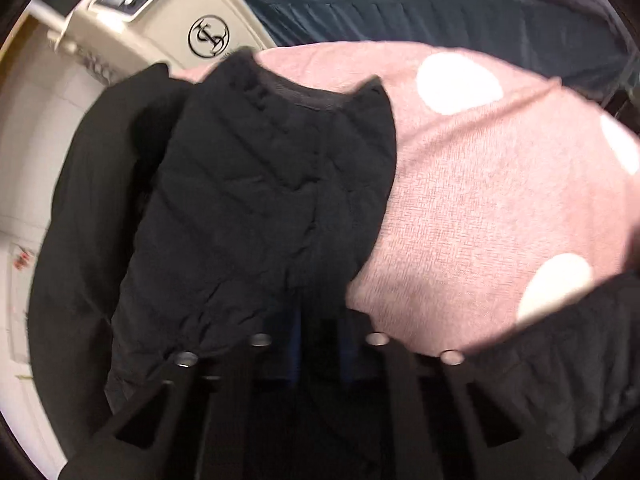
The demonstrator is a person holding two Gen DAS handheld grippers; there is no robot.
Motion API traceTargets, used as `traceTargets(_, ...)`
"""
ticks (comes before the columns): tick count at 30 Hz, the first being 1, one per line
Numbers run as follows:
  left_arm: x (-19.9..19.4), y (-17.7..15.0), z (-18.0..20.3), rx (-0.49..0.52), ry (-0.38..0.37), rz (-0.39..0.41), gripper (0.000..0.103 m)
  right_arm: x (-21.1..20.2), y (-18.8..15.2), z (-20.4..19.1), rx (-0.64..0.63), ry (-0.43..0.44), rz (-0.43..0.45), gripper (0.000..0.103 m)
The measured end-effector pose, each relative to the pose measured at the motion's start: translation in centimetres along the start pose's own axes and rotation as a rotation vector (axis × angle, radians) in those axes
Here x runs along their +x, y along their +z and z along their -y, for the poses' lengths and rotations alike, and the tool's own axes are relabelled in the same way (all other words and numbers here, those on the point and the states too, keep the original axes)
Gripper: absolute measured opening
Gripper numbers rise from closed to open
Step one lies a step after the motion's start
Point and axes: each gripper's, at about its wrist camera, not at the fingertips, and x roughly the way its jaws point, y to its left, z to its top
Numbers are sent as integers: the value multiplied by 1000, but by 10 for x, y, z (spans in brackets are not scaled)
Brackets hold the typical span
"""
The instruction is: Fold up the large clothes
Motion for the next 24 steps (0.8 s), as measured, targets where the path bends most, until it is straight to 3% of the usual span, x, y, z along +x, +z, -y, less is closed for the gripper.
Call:
traceTargets(3,-31,-3,-23,-95,-130,43,8,-8,10,-11,-33,19,26,98)
traceTargets(6,-86,-12,-27,-109,-219,151,8,-17,16,-17,-46,40,48,98)
traceTargets(9,-161,-38,-13,-49,-399,297,8,-23,23,-19,-43,68,63,98)
traceTargets(11,-197,-59,3,8,-471,361,8,-29,27,-21,-47,78,70,98)
traceTargets(13,-222,-86,28,71,-545,387,8,-33,30,-19,-50,83,86,98)
traceTargets(15,-229,-112,54,112,-603,362,8,-38,31,-15,-40,94,102,98)
traceTargets(21,-211,-183,162,382,-603,268,8,-35,29,15,26,95,101,98)
traceTargets(24,-171,-209,199,489,-505,206,13,-26,26,33,78,84,68,98)
